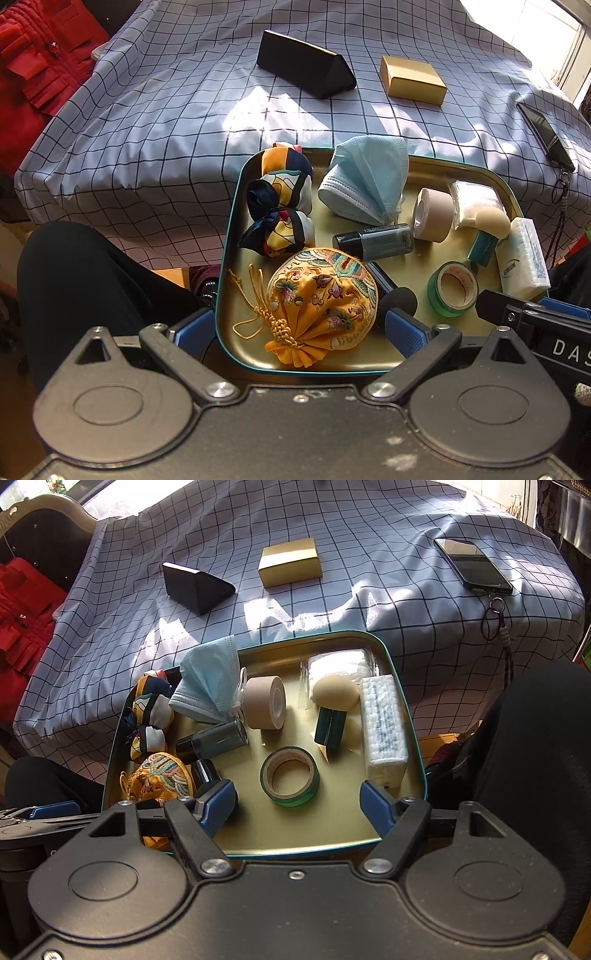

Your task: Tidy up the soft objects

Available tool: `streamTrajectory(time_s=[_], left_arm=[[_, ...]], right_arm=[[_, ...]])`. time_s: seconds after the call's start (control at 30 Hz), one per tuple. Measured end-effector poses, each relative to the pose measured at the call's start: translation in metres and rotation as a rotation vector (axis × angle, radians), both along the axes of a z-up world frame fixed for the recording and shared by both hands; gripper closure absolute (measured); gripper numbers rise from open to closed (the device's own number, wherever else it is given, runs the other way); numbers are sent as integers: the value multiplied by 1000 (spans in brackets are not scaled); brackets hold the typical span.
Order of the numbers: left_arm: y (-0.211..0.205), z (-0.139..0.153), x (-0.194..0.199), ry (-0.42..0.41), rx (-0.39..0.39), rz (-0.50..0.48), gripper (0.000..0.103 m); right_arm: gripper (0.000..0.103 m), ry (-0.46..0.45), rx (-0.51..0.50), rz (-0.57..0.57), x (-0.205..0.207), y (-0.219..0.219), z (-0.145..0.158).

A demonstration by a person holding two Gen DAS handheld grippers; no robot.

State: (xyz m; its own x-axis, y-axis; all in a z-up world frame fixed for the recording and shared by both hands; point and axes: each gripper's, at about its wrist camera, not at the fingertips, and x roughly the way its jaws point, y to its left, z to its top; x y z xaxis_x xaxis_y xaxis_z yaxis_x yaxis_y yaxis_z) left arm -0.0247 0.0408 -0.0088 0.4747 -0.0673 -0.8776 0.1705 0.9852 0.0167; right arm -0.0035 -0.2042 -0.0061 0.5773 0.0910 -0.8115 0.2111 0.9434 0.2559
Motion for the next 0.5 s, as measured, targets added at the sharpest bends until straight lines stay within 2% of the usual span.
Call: streamTrajectory(time_s=[0.5], left_arm=[[1,-1,2,8,-3,9,4]], right_arm=[[32,5,1,2,2,2,-1]])
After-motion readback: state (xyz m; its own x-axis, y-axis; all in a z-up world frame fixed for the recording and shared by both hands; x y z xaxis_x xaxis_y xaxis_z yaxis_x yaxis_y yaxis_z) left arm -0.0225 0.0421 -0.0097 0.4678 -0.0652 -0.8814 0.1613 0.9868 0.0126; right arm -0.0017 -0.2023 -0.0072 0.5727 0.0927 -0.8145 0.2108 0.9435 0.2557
